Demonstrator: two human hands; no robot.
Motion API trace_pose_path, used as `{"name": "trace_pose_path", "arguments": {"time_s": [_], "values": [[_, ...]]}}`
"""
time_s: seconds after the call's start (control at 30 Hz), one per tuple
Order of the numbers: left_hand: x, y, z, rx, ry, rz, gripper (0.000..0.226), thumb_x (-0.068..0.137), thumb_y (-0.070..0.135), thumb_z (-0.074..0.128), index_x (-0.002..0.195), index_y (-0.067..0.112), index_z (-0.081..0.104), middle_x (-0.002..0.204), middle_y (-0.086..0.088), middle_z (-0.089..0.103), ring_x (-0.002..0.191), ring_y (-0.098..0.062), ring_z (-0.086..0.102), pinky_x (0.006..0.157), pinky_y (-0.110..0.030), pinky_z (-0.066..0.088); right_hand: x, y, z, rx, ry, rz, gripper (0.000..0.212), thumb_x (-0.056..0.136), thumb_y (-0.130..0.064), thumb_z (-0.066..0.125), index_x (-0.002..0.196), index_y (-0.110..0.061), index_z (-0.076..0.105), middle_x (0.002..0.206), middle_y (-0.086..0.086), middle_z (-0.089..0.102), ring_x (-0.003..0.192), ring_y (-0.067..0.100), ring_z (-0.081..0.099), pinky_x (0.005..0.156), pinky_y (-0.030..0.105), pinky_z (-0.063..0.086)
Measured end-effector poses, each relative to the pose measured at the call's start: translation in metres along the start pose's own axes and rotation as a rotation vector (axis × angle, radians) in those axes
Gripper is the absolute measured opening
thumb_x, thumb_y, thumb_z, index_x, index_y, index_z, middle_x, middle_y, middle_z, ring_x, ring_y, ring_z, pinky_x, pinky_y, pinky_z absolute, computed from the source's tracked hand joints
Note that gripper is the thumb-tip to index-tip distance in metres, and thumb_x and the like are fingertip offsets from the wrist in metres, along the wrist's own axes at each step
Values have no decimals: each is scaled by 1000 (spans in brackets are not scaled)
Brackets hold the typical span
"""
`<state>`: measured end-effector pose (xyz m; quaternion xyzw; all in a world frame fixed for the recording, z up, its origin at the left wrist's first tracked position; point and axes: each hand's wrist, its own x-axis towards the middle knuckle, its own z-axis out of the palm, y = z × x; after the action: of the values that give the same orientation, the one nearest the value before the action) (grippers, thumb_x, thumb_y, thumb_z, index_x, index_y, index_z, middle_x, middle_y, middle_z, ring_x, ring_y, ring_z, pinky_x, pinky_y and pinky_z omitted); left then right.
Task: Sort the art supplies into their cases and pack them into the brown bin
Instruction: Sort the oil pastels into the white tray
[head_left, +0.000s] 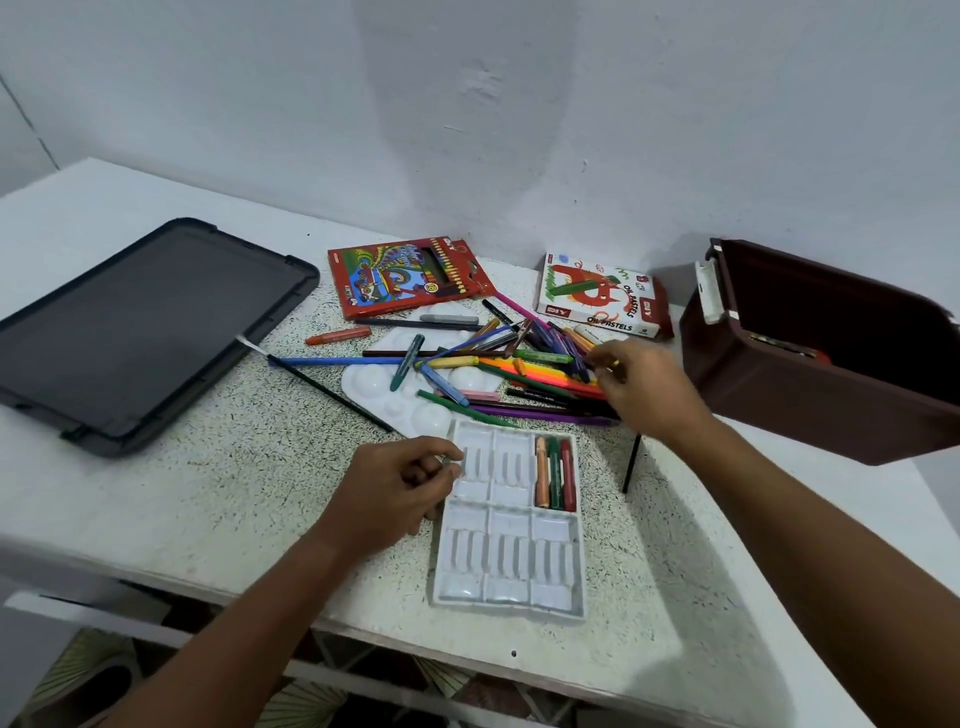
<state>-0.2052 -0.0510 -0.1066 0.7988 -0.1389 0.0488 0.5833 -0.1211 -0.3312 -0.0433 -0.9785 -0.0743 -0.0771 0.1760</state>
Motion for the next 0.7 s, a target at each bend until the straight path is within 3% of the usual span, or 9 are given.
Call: {"name": "trace_pose_path", "arguments": {"time_s": [0.2,0.43,0.6,0.7], "values": [[1,-2,-1,-59,-1,-69,13,82,-1,69,87,10,73,55,-5,61,33,-16,52,37,-23,42,48,7,6,-135,-42,259,33,97,-18,52,128,-11,58,126,17,60,115,34,54,93,38,47],[2,-1,-1,-44,-1,-57,11,82,0,70,86,10,73,52,2,61,33,-11,54,37,-21,42,74,5,17,-205,-130,351,33,94,-7,48,125,-6,59,119,20,61,108,36,55,84,35,47],[3,-1,-1,-39,-2,-60,11,82,0,70,85,11,72,51,2,61,33,-14,53,38,-20,42,79,14,23,-163,-117,355,23,93,-11,55,108,-3,70,111,18,67,101,33,59,90,42,51],[4,0,-1,-36,-7,-56,11,82,0,70,85,10,72,50,2,60,32,-12,52,37,-23,43,77,17,21,-124,-61,335,21,92,-10,57,109,-9,70,115,18,65,107,34,56,92,46,49]]}}
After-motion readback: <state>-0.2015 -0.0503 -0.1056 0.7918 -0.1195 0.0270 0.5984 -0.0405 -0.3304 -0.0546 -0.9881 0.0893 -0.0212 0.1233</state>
